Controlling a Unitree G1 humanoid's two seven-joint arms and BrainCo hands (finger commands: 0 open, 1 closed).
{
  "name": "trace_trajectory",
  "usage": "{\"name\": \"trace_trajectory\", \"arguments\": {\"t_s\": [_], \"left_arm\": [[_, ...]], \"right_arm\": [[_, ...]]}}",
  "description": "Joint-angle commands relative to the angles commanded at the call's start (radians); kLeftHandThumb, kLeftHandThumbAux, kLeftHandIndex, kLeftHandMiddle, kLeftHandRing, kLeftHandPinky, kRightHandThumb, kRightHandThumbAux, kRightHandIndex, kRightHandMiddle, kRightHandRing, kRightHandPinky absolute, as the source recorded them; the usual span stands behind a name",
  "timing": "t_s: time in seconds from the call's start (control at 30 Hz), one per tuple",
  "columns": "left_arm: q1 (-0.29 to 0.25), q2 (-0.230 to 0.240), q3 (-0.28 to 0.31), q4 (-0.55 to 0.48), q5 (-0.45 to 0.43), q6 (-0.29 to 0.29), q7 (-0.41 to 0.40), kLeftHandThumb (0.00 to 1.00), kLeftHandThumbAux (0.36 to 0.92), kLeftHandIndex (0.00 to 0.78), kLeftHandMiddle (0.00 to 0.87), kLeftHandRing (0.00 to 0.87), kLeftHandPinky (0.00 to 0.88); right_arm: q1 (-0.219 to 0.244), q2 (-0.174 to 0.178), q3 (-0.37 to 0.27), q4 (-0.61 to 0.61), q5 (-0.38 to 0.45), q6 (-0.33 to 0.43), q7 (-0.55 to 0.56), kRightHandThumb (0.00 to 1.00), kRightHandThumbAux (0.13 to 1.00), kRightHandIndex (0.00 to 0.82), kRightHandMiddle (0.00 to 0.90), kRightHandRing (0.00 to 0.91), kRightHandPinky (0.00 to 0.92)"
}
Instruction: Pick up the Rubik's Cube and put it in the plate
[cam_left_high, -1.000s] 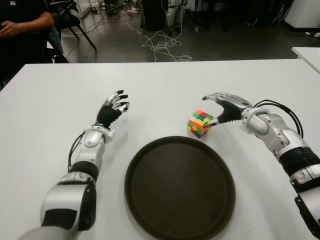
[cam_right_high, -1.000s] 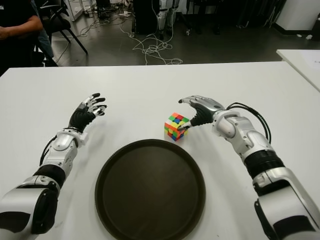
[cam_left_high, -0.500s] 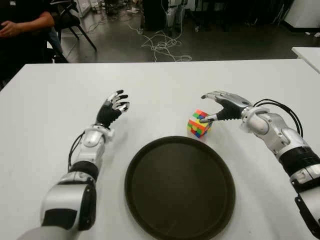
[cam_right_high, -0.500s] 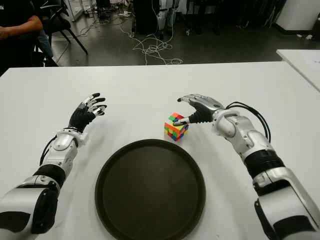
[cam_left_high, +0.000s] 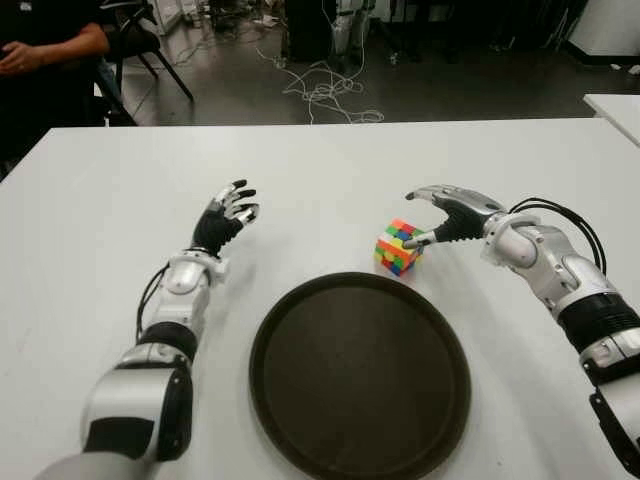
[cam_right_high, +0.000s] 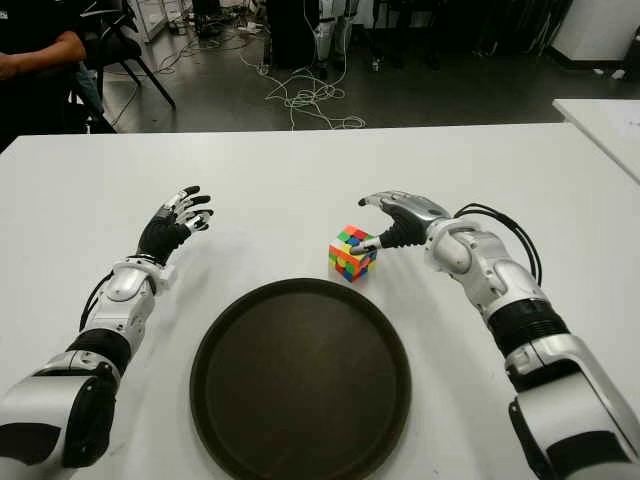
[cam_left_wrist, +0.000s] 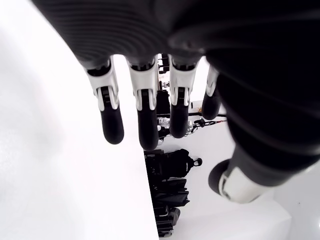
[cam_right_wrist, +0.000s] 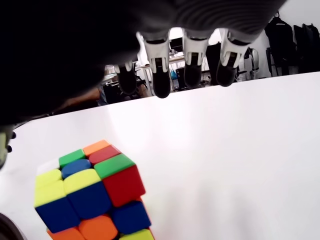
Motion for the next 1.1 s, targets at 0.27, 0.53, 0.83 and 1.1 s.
{"name": "trace_trajectory", "arguments": {"t_s": [0.27, 0.53, 0.83, 1.1], "left_arm": [[-0.001, -0.001, 0.001, -0.001, -0.002, 0.002, 0.002, 0.229, 0.72, 0.124, 0.199, 0.224, 0.241], [0.0, -0.004, 0.004, -0.003, -0.008, -0.001, -0.003, 0.233, 0.722, 0.118, 0.196, 0.213, 0.224], [0.001, -0.002, -0.001, -0.002, -0.003, -0.004, 0.0, 0.241, 0.714, 0.123, 0.202, 0.221, 0.244], [-0.001, -0.001, -0.002, 0.001, -0.004, 0.002, -0.006, 0.242, 0.726, 0.117, 0.191, 0.214, 0.237]], "right_arm": [[0.002, 0.002, 0.0, -0.011, -0.006, 0.025, 0.003, 0.0, 0.378, 0.0, 0.0, 0.0, 0.0], [0.001, 0.016, 0.008, -0.007, -0.016, 0.043, -0.007, 0.0, 0.417, 0.0, 0.0, 0.0, 0.0], [0.001, 0.066, 0.039, 0.025, -0.031, 0.036, -0.038, 0.0, 0.499, 0.0, 0.0, 0.0, 0.0], [-0.011, 0.085, 0.062, 0.053, -0.031, 0.017, -0.029, 0.0, 0.582, 0.0, 0.0, 0.0, 0.0]]}}
